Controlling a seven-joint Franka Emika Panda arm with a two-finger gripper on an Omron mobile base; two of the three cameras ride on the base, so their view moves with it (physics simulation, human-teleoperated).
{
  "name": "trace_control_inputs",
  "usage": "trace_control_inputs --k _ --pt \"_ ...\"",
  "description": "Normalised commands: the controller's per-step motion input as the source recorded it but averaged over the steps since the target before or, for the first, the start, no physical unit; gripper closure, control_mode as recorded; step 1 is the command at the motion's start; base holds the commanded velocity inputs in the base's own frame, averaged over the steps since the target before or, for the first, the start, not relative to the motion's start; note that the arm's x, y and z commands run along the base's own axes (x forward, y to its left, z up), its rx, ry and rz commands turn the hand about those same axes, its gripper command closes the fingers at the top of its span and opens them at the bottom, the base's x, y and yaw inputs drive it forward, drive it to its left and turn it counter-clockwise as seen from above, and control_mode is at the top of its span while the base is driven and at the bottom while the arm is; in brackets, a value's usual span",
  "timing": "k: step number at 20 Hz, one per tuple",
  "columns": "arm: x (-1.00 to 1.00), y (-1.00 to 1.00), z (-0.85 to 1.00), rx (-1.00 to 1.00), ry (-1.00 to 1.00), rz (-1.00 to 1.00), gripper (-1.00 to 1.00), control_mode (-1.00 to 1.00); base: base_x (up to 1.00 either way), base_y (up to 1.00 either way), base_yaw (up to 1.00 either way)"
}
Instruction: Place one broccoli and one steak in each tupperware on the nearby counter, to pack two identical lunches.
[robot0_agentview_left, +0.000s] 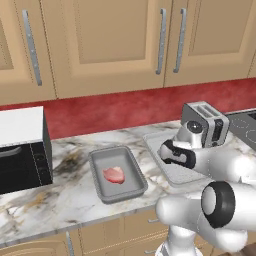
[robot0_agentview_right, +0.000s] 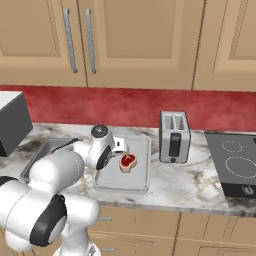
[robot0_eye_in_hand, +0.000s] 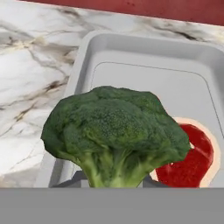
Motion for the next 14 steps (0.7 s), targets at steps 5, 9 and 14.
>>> trace_control_inputs --k 5,9,14 --pt "0.58 0.0 -0.26 0.0 0.06 0.04 1.0 -1.0 0.0 0.0 0.0" --pt "0.47 0.0 -0.42 0.0 0.05 0.03 1.0 -1.0 0.0 0.0 0.0" --pt "0.4 -0.06 -0.47 0.0 0.04 0.02 -1.0 -1.0 0.0 0.0 0.0"
